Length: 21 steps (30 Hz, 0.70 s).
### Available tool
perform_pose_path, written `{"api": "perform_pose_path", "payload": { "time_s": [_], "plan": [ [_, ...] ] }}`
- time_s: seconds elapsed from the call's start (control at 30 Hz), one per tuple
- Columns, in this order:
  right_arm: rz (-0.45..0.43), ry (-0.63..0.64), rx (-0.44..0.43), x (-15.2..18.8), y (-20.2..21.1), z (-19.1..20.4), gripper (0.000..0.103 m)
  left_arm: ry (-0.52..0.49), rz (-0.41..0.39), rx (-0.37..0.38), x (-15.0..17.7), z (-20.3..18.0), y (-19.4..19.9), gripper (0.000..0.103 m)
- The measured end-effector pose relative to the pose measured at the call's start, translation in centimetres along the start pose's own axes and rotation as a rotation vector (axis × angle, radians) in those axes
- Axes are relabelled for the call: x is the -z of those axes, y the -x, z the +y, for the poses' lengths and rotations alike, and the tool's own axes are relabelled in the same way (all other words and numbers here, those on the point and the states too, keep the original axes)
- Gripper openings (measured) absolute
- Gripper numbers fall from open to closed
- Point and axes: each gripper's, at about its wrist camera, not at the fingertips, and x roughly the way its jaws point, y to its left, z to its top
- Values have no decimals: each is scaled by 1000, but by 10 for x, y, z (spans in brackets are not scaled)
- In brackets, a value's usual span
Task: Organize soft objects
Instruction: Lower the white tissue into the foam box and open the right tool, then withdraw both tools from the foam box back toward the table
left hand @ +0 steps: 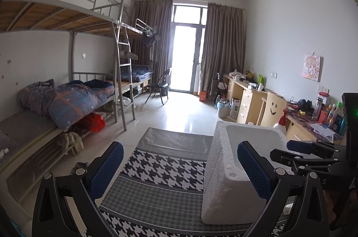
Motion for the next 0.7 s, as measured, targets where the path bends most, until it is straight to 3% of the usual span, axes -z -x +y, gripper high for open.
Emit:
{"api": "perform_pose_path", "payload": {
  "time_s": [0.33, 0.6, 0.7],
  "plan": [
    [-26, -4, 1, -2, 13, -1, 66, -11, 2, 15, 0, -2, -1, 102],
    [-69, -7, 19, 0, 32, -3, 74, -36, 2, 32, 2, -12, 8, 102],
    [-83, -10, 21, 1, 40, -4, 82, -34, -4, 42, 2, -15, 13, 102]
  ]
}}
